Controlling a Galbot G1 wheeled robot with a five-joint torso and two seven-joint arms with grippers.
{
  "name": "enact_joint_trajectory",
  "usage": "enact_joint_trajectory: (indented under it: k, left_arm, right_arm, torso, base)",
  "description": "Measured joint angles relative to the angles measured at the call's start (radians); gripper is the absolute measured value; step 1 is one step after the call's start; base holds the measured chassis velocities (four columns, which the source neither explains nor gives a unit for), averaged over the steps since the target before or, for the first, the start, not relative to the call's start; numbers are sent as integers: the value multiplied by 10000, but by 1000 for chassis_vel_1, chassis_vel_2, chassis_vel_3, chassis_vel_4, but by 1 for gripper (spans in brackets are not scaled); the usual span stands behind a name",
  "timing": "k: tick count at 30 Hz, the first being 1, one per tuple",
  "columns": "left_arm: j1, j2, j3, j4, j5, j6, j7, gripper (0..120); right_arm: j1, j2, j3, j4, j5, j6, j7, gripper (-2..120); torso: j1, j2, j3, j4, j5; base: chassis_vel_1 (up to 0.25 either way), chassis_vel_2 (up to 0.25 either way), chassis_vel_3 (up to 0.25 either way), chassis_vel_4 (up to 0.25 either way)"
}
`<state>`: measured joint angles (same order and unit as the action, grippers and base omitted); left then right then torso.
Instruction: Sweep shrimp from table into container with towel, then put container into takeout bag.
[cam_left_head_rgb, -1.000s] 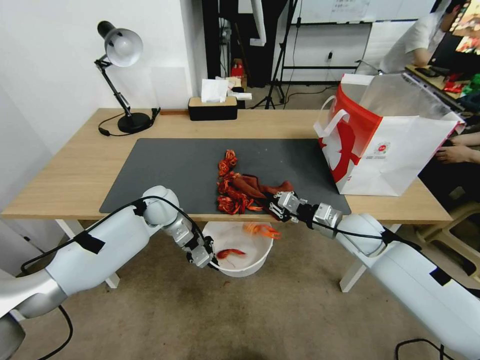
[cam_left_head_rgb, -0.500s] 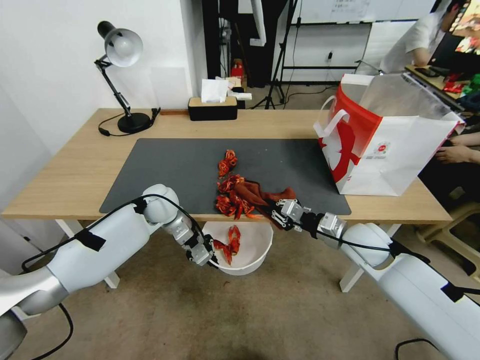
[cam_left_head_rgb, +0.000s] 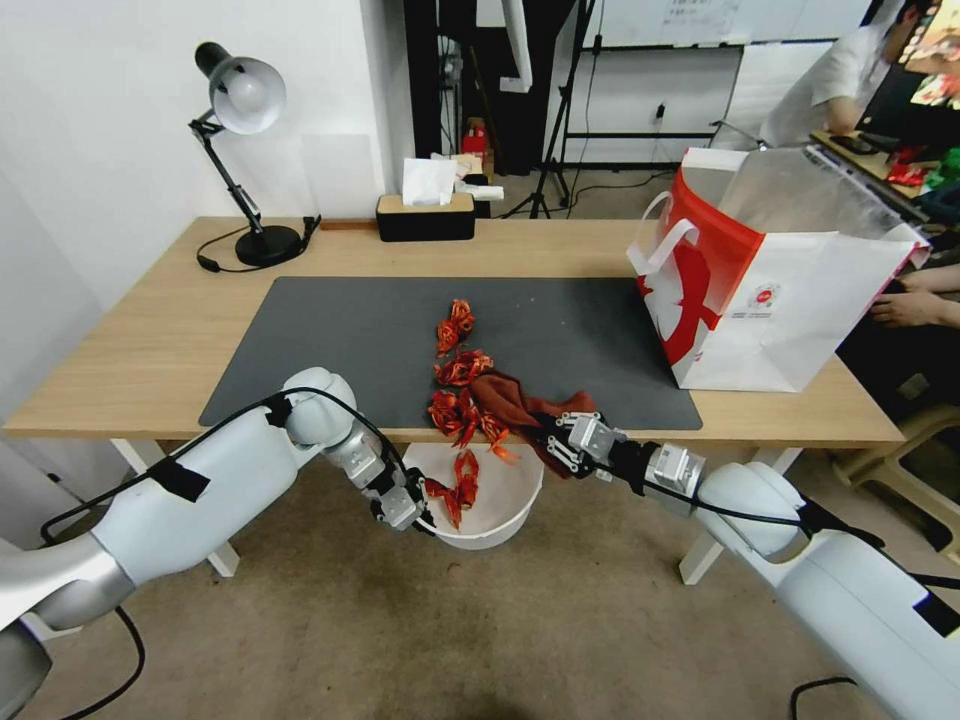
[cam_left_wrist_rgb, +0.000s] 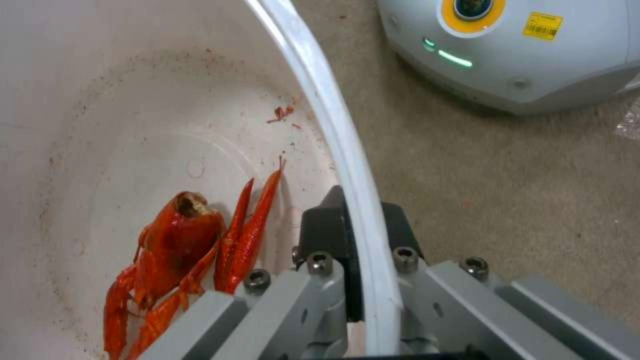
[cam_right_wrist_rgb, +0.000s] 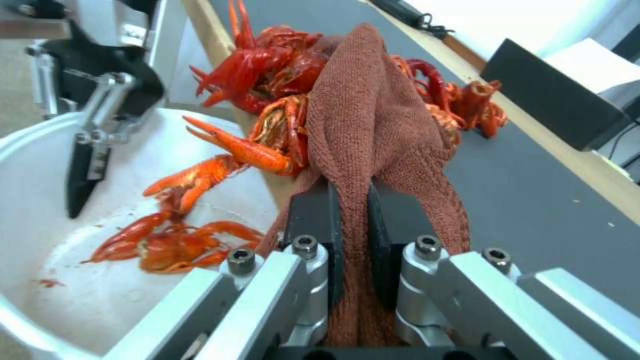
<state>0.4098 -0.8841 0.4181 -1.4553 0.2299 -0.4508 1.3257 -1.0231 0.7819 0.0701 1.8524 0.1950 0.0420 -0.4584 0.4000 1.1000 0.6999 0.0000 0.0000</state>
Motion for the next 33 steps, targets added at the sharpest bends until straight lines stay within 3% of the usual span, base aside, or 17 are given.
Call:
enact_joint_trajectory:
  k: [19, 33]
  left_arm:
    - [6, 43, -40, 51, 12, -28, -10, 0]
    - [-76, -15, -6, 210, 10, -141, -15, 0]
  right_arm:
    - [-697, -71, 166, 471, -97, 18, -171, 7]
    - [-795, -217, 133, 623, 13, 25, -1106, 7]
  torso:
    - [0, 1, 0, 1, 0]
    - [0, 0, 0, 0, 0]
  base:
    - [0, 0, 0, 0]
    - [0, 0, 0, 0]
